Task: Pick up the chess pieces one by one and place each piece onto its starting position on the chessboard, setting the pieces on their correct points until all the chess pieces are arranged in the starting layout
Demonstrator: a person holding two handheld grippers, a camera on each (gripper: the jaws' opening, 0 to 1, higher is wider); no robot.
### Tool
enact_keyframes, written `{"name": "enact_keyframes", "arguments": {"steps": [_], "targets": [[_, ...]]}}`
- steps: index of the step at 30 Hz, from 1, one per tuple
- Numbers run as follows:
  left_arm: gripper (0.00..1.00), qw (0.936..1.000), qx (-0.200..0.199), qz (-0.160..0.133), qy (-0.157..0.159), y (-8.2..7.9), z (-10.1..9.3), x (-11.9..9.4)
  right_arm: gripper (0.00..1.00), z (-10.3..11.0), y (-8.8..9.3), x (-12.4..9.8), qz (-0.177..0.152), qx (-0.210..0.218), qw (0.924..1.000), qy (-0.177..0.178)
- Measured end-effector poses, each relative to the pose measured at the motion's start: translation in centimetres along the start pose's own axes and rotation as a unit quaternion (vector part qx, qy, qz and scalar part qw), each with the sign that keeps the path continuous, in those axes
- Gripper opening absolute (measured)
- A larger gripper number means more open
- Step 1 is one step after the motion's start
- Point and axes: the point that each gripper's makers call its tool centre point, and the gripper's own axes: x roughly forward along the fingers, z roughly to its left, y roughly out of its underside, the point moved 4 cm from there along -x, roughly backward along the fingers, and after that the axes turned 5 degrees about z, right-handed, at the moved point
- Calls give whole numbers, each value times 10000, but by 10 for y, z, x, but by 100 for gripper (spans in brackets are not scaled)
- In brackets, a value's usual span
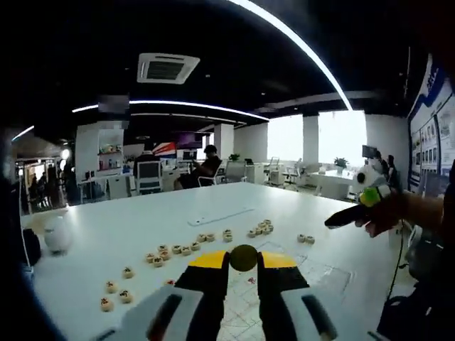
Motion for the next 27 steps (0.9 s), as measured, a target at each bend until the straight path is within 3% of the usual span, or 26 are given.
{"name": "enact_keyframes", "arguments": {"steps": [4,5,11,22,27], "targets": [[18,9989,-177,-285,338,-3,-9,-2,43,0,0,35,163,834,9956,-388],[18,9981,-285,-347,432,-3,-11,-4,43,0,5,48,280,1170,9914,-507],[18,9965,-200,-494,637,-4,-18,-8,39,11,19,79,489,1904,9769,-835],[18,9932,-228,-562,998,-4,-34,-4,32,17,33,97,731,2486,9601,-1049],[18,9932,-246,-561,986,-3,-34,-2,26,21,34,97,800,2610,9550,-1161]]}}
